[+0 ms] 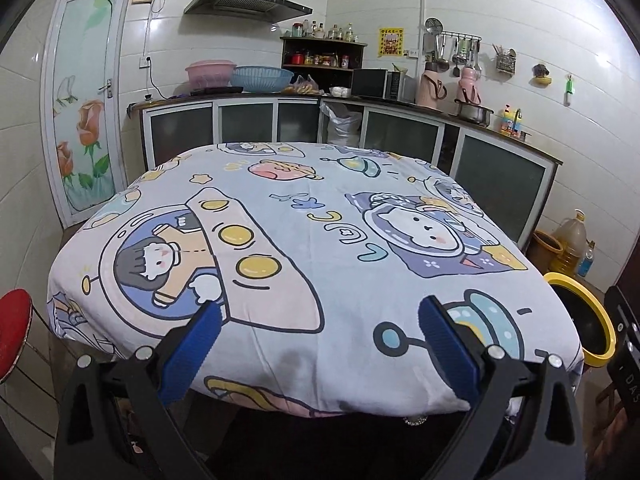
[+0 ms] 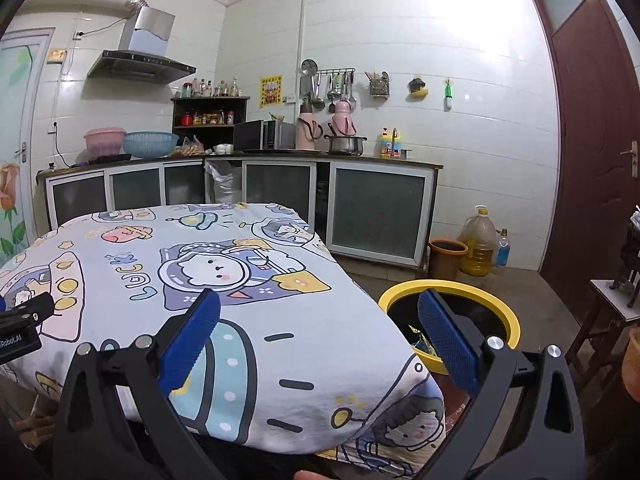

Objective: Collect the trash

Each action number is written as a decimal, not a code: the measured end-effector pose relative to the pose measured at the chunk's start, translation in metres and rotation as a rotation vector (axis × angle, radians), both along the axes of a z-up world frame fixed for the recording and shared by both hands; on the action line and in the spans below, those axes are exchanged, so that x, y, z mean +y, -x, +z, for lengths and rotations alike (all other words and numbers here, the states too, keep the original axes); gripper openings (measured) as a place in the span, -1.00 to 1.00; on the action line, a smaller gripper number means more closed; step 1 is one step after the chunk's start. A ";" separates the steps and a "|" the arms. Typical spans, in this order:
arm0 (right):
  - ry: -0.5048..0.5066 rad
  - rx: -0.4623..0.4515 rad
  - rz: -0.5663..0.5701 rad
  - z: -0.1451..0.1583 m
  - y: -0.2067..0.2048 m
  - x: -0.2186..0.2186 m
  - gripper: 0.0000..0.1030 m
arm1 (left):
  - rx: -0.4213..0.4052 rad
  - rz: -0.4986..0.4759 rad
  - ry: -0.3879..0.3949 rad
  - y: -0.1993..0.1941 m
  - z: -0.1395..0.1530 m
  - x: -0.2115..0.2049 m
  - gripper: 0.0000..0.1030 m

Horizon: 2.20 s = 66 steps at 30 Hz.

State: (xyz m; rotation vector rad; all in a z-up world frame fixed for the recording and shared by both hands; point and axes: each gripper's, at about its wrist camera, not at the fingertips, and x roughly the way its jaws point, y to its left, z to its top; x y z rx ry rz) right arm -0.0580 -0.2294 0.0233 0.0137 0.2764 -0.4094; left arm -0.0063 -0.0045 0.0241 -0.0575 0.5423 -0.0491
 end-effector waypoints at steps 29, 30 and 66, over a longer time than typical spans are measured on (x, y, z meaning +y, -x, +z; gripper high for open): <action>0.001 0.027 0.003 -0.003 -0.003 -0.002 0.85 | -0.013 -0.031 -0.005 0.003 0.004 -0.005 0.85; 0.001 0.028 0.004 -0.004 -0.003 -0.002 0.85 | -0.013 -0.033 -0.004 0.003 0.004 -0.005 0.85; -0.006 0.042 0.004 -0.007 -0.006 -0.006 0.85 | -0.005 -0.053 0.002 -0.002 0.000 -0.005 0.85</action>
